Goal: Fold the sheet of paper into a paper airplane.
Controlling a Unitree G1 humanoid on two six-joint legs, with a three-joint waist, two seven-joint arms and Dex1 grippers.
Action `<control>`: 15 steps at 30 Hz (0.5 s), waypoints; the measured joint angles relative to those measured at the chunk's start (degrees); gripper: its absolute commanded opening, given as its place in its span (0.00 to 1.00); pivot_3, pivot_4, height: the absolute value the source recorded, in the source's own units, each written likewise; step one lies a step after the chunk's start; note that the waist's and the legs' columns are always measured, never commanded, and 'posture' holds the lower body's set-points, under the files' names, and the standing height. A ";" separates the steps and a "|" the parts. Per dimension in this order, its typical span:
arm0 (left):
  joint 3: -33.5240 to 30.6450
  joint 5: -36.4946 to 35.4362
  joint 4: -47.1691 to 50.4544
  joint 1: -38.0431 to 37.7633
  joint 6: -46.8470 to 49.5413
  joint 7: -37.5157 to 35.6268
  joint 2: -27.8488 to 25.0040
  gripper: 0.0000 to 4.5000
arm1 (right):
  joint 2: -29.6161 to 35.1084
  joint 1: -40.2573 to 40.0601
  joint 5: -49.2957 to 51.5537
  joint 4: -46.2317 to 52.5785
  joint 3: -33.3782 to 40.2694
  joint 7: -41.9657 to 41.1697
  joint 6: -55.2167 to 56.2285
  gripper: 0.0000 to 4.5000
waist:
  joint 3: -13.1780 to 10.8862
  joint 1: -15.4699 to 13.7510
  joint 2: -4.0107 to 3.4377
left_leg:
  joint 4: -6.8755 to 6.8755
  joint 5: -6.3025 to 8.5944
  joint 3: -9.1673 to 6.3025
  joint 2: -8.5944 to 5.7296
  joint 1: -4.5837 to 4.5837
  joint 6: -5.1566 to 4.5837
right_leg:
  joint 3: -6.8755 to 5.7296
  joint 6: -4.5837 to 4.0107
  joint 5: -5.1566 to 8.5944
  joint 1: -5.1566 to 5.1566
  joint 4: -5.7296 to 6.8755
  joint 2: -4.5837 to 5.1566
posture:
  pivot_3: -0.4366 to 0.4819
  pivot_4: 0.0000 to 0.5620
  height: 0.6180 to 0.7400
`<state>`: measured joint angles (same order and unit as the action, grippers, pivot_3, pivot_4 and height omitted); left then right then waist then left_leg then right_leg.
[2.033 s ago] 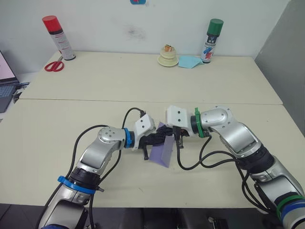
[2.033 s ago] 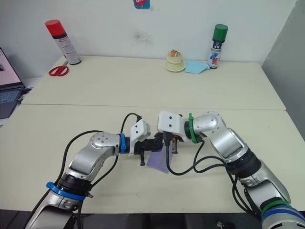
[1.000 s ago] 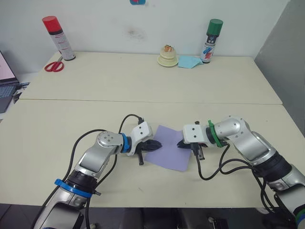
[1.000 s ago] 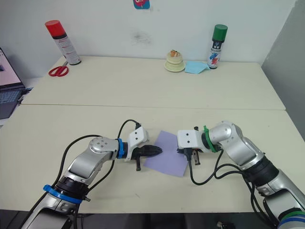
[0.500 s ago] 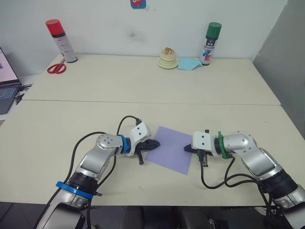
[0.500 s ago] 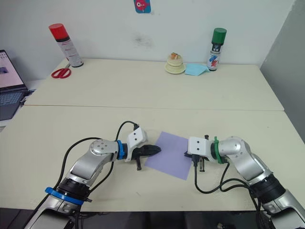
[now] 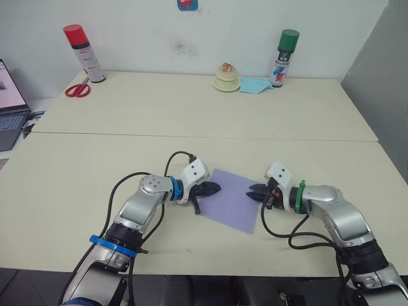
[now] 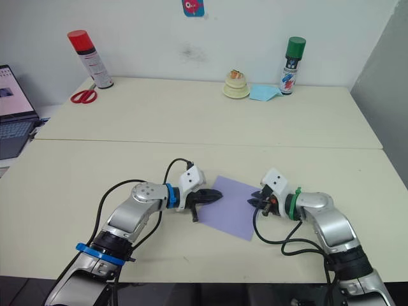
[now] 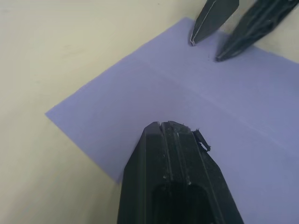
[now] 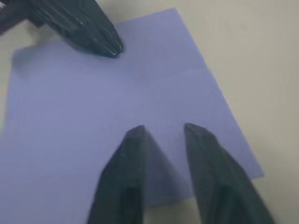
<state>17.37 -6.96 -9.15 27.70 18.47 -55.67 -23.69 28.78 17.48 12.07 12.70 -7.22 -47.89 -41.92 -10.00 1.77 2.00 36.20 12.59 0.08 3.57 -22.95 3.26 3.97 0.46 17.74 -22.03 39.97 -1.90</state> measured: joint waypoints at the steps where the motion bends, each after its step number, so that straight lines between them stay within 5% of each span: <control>1: 0.59 0.16 0.44 -0.17 0.01 -0.01 0.44 0.00 | -0.13 -0.22 0.37 1.21 0.48 0.86 -0.71 0.61 | 0.00 0.02 0.00 | 0.00 0.00 0.00 0.00 0.00 0.00 | 0.00 0.01 0.01 -0.01 0.00 0.00 | 0.48 0.27 0.98; 15: 2.37 1.06 3.90 -2.29 -0.06 0.11 0.89 0.00 | -10.03 -3.80 9.41 15.38 13.22 19.35 -27.37 0.61 | 0.00 0.09 0.00 | -0.10 0.00 0.02 0.01 0.00 0.00 | 0.03 0.05 0.03 -0.06 0.00 -0.02 | 0.48 0.27 0.98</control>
<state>19.74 -5.91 -5.26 25.41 18.40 -55.56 -22.80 18.76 13.68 21.49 28.09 6.00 -28.54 -69.29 -10.00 1.87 2.00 36.10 12.59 0.09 3.58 -22.95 3.26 4.00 0.51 17.77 -22.09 39.97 -1.92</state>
